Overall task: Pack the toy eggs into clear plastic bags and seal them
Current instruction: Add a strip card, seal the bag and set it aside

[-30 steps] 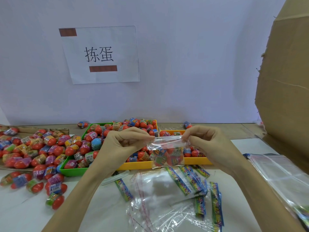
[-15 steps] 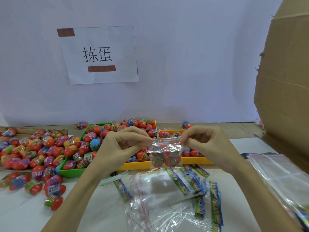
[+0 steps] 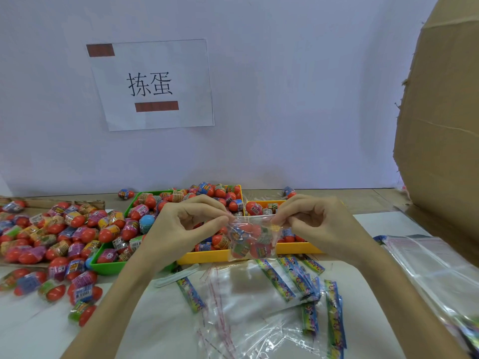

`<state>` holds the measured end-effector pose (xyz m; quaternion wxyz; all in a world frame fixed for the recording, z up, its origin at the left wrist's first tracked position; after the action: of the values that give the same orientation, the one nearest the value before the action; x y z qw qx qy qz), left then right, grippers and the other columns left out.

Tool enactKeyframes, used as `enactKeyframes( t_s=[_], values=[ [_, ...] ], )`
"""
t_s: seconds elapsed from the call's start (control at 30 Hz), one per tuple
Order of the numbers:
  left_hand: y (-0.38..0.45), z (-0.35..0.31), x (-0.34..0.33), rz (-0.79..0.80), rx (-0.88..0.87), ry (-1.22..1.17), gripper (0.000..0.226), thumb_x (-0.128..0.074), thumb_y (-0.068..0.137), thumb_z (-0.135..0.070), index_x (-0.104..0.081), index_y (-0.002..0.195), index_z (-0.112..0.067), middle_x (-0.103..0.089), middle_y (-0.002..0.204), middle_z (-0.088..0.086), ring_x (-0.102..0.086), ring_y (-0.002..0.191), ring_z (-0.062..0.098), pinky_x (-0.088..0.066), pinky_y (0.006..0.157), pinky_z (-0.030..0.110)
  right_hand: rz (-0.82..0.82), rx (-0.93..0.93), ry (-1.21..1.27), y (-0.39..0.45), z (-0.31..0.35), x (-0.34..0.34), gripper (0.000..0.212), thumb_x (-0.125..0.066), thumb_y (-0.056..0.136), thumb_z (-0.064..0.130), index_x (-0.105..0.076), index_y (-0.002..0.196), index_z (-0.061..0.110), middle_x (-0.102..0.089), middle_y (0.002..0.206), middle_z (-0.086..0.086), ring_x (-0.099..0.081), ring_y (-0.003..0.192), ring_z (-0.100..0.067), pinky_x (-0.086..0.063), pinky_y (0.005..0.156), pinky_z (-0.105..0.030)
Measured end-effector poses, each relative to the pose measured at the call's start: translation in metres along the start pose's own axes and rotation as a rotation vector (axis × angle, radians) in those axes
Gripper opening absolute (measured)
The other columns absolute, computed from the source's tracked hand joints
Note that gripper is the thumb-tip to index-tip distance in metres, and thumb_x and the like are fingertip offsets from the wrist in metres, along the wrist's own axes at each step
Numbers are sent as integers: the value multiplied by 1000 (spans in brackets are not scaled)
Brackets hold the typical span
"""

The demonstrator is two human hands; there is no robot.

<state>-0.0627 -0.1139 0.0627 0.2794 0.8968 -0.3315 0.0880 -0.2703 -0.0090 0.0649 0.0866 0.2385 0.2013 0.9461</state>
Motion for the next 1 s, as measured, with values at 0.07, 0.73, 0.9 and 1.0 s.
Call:
enactKeyframes(
  t_s=[0.07, 0.73, 0.9, 1.0],
  values=[
    [1, 0, 3, -55, -4, 26, 12, -79, 82, -29, -87, 91, -26, -79, 99, -7, -74, 101, 14, -60, 83, 21, -5, -11, 12, 0, -1, -1, 44, -55, 92, -10, -84, 92, 23, -76, 99, 1, -73, 96, -20, -59, 85, -28],
    [0, -4, 4, -114, -95, -65, 13, -80, 86, -19, -83, 95, -30, -79, 104, -1, -75, 107, 19, -58, 93, 22, -5, 9, -64, 0, -7, -12, 15, -75, 95, 8, -73, 103, 21, -74, 96, 8, -72, 94, -16, -60, 88, -31],
    [1, -1, 2, -114, -82, -91, 11, -81, 87, -22, -81, 95, -29, -78, 103, -2, -76, 103, 16, -59, 89, 21, -13, 0, -70, 0, -8, -16, 24, -77, 95, 17, -61, 110, 26, -69, 97, 7, -69, 90, -16, -57, 83, -28],
    [1, 5, 10, -176, -68, -152, 8, -83, 88, -19, -81, 95, -21, -78, 99, 0, -78, 98, 20, -62, 81, 23, 43, -28, -107, 0, -13, -19, 36, -79, 94, 24, -61, 124, 34, -68, 97, 10, -68, 92, -14, -56, 83, -25]
  ],
)
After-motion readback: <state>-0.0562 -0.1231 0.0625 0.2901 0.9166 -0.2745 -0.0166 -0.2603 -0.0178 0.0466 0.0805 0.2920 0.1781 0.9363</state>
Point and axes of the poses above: each hand's wrist, its own y-axis towards the middle knuckle, its own x-axis out of the back of the hand, z = x × y, the point moved 9 cm from there along y, towards the middle knuckle
